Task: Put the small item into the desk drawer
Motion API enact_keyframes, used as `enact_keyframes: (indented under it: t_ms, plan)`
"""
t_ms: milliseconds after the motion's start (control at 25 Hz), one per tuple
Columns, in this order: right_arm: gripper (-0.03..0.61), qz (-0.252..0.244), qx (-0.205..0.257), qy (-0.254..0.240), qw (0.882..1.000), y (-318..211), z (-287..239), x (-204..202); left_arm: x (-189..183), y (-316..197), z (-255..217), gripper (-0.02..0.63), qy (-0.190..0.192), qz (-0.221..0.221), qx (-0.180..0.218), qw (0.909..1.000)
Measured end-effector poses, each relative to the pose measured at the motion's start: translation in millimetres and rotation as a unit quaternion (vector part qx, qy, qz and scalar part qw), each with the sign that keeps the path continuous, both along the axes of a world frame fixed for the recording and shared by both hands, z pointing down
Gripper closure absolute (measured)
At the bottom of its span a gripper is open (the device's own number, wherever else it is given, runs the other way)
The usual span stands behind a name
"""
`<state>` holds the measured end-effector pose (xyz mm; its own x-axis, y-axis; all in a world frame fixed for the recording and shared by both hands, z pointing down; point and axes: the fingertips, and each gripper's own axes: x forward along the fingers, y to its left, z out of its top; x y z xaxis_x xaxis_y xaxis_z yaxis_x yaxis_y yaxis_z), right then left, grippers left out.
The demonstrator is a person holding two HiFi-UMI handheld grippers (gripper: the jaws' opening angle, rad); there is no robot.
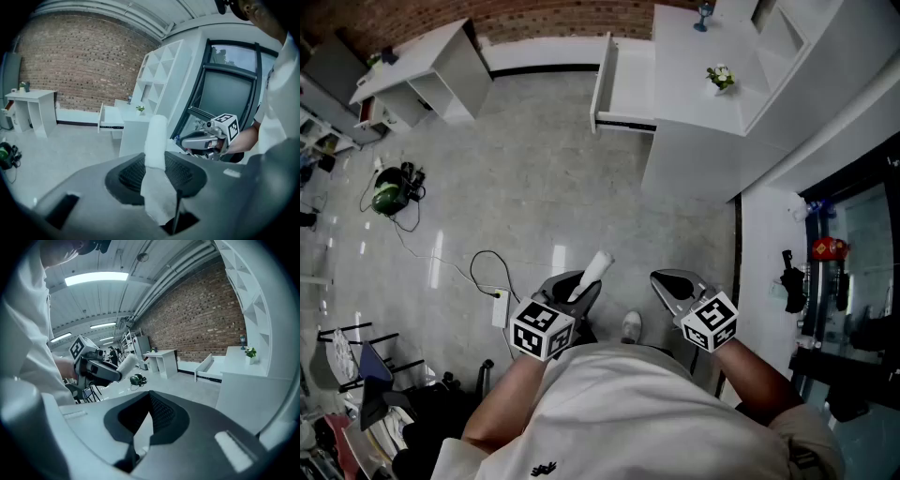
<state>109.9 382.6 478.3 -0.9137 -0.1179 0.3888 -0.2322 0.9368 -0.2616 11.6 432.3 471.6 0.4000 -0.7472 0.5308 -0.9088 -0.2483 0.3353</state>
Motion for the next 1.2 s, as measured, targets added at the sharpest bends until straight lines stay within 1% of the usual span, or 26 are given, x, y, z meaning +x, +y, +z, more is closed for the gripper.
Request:
enact_keyframes:
  t_ms: [160, 280, 440, 560, 600, 680, 840, 1040, 1200]
  plan:
    - [0.566, 0.000, 0.002, -0.008, 1.000, 4.6, -3.6, 7.4, 17.1, 8.4, -5.4, 0.483, 0.007, 0.003, -0.001, 1.0000]
    - [0.567, -0.003, 0.004, -0.011, 1.000, 10.5, -9.1, 9.4, 22.1, 13.8, -4.6, 0.483, 0.013, 0.003, -0.003, 0.9999]
    - [0.566, -0.004, 0.022, -0.002, 1.000, 12.7, -14.3, 7.2, 16.5, 9.9, -7.1, 0.483, 0.012, 0.007, 0.004, 0.9999]
    - [0.565, 0.014, 0.040, -0.004, 0.999, 4.2, -21.1, 4.2, 11.9, 5.4, -10.5, 0.483, 0.015, 0.008, 0.012, 0.9998]
    - [0.563, 0.020, 0.046, -0.004, 0.999, 2.1, -23.7, 2.1, 8.9, 4.4, -11.6, 0.483, 0.013, 0.011, 0.014, 0.9998]
    - [0.513, 0.024, 0.054, -0.004, 0.998, -0.6, -28.3, -6.0, -1.5, 2.6, -14.0, 0.483, 0.012, 0.011, 0.018, 0.9997]
    - [0.501, 0.029, 0.062, 0.001, 0.998, -5.8, -31.2, -26.4, -24.9, 1.0, -15.4, 0.483, 0.021, 0.008, 0.025, 0.9994]
    - [0.517, 0.045, 0.066, -0.001, 0.997, -10.8, -30.7, -42.6, -47.5, -1.6, -8.3, 0.483, 0.017, 0.013, 0.029, 0.9993]
    - [0.548, 0.062, 0.060, 0.006, 0.996, -20.4, -22.0, -50.6, -67.0, -14.7, -0.1, 0.483, 0.014, 0.015, 0.027, 0.9994]
